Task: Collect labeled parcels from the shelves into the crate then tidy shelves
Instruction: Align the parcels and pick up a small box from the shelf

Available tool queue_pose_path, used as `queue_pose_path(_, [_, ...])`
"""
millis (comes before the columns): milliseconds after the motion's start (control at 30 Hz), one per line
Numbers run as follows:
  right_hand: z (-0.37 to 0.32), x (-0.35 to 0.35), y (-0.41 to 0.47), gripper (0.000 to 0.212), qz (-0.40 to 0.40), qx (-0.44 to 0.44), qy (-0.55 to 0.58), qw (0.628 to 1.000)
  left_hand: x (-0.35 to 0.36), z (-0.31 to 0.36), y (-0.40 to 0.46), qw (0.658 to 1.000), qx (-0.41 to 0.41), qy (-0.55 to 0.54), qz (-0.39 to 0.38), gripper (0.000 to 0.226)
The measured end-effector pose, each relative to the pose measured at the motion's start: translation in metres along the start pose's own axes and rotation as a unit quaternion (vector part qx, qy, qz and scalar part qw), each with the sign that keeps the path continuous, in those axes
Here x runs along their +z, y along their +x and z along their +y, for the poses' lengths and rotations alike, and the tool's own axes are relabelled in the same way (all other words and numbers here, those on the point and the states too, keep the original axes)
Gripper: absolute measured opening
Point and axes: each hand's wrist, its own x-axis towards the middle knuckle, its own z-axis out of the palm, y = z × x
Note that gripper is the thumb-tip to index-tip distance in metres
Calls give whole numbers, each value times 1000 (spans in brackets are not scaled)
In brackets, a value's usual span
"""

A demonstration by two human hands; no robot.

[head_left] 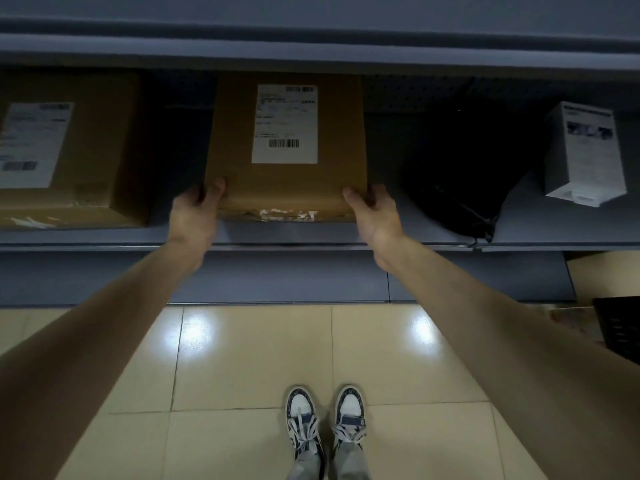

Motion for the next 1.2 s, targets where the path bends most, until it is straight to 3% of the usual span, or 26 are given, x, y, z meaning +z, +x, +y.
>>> queue_pose_path(167, [0,2,6,38,-7,-12,-32,999,-4,0,5,1000,-1,16,5,27])
queue_pose_path(267, [-8,-5,13,48,-27,-6,-168,985,-8,7,7,997,-7,76,4,40])
queue_pose_path(400, [-30,-17,4,54,-9,-85,-472,878,-18,26,1,971,71,230,1,55])
queue_pose_path(500, [-47,-30,-12,55,-27,-166,-591,789,-14,51,-18,917,166,363,-22,56])
queue_pose_path(567, [-57,-38,-18,51,-40,-188,-625,756,-1,72,-34,874,215,431,-58,54])
queue_pose_path(667, [-67,-52,-21,50,-23,-217,-630,745,27,98,-53,826,280,478,-100,55])
queue_pose_path(833, [-62,-102,-11,52,2,-230,-652,723,90,123,-76,790,327,502,-133,56])
queue_pose_path(1200, [-26,-262,9,50,21,-195,-660,725,235,135,-118,782,307,521,-152,60])
